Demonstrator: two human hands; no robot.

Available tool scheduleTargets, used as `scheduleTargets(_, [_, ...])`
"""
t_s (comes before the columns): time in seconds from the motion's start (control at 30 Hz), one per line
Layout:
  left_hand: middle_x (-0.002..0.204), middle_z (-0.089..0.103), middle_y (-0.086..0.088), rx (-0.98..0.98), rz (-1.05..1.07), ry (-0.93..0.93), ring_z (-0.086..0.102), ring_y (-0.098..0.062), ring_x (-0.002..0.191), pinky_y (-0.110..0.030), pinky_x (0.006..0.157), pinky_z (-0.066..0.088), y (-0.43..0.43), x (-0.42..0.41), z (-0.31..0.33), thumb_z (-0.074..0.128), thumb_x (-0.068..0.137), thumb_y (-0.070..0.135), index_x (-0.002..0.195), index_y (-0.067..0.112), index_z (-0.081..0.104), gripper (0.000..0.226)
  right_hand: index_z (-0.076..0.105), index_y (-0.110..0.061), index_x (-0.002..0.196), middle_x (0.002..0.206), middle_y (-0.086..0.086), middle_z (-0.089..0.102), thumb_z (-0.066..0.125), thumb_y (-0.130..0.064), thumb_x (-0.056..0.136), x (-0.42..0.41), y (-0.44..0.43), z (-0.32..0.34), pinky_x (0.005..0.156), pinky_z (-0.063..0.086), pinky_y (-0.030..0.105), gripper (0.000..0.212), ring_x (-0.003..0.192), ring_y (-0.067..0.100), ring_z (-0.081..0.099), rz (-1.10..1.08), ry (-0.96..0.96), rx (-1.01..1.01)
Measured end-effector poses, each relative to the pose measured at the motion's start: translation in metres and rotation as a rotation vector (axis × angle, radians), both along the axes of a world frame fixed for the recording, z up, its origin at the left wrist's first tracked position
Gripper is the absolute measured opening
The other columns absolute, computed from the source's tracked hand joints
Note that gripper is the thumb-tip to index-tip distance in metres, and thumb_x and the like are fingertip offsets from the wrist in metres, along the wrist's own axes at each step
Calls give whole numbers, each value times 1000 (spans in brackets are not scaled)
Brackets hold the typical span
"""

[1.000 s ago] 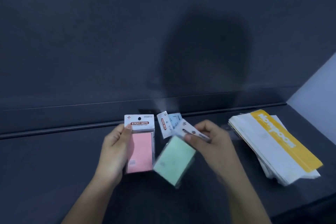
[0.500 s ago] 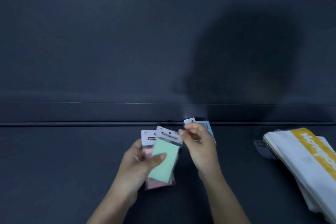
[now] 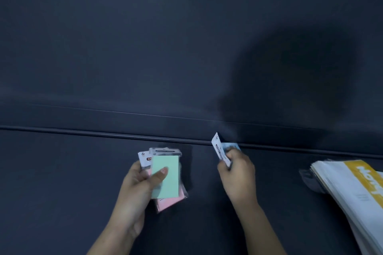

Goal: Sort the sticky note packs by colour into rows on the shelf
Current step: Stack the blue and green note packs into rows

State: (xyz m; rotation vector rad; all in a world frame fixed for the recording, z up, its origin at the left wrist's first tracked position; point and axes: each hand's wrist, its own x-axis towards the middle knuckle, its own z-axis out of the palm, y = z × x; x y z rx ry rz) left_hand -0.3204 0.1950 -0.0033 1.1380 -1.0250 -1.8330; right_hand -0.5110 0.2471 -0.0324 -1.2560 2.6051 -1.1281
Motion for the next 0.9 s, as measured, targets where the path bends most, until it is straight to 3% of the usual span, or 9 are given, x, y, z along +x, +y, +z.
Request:
scheduleTargets(0.1, [96,73,-11,39,81,45,71,-22,78,-31,63,52,-2,14,-1,66,75,2,108,8,60,34,50,-16,81,66,-8,56,53,-9,86,12,1,20,51,38,24,9,56,13,50,-10,-239,-163])
scheduleTargets(0.17, [95,73,-13,69,110,84,71,-21,73,-25,56,55,-2,27,0,65,72,0,108,4,61,36,54,-17,86,77,-8,65,54,-11,89,24,0,32,56,43,17,7,65,7,59,-9,-470,-305])
scheduleTargets(0.27, [99,71,-19,112,118,133,71,-24,74,-24,53,55,-1,51,2,66,68,2,111,-1,62,43,62,-20,89,85,-4,72,56,-11,91,49,-6,44,62,49,23,11,75,10,67,14,-894,-432])
scheduleTargets(0.33, [100,70,-20,146,87,159,71,-26,74,-28,55,57,-2,70,8,65,69,5,110,0,64,41,64,-19,91,83,-2,73,56,-16,92,72,-8,46,62,51,28,9,73,14,68,6,-1120,-396])
scheduleTargets(0.47, [96,70,-25,202,82,213,70,-33,75,-40,65,59,-1,122,26,62,71,9,98,-2,70,30,66,-17,97,85,4,74,61,-25,89,130,-19,46,49,52,26,13,65,16,68,32,-1405,-223])
scheduleTargets(0.57, [87,71,-23,205,134,244,70,-32,69,-36,54,58,1,174,38,61,70,9,81,0,76,20,64,-11,106,98,11,72,64,-20,85,184,-33,48,48,51,25,22,74,22,67,138,-1492,-140])
scheduleTargets(0.77, [96,71,-19,142,303,210,70,-27,72,-32,60,59,-2,301,41,63,70,14,105,3,67,38,63,-9,108,92,9,70,56,-5,86,307,-65,55,57,50,28,24,79,22,64,377,-1488,-41])
scheduleTargets(0.83, [99,71,-17,105,403,191,70,-25,76,-32,65,60,-5,343,41,63,70,16,110,6,64,41,64,-8,106,94,9,71,56,-4,87,349,-74,56,60,50,29,22,81,21,65,459,-1475,-42])
scheduleTargets(0.9, [95,71,-16,84,477,179,70,-24,73,-30,61,60,-4,384,42,63,71,16,108,5,63,39,62,-10,105,94,6,72,58,-3,87,391,-81,55,56,51,27,20,77,17,67,525,-1424,-43])
